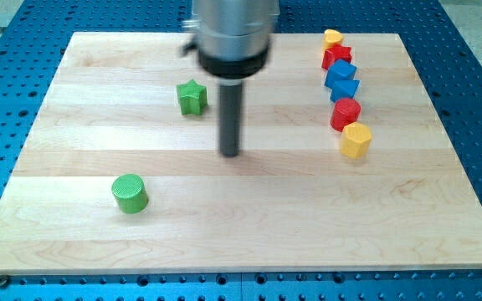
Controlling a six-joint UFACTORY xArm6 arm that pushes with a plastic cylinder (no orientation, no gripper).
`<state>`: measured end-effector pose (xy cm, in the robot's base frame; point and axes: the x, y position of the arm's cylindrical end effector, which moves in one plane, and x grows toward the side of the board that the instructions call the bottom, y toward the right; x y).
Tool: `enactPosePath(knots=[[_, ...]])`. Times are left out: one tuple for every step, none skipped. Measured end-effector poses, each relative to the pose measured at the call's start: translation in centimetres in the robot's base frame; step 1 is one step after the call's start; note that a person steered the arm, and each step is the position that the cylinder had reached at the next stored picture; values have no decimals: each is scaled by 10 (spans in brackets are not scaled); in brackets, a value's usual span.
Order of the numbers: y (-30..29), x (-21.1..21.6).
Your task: Push the hexagon and green circle to the bottom of the red circle
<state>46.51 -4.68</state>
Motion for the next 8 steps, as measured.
enactPosePath(knots=[[-101, 1], [-153, 59], [-81, 89], [15, 76], [10, 72], [-37, 67], [-6, 47], [50, 44]])
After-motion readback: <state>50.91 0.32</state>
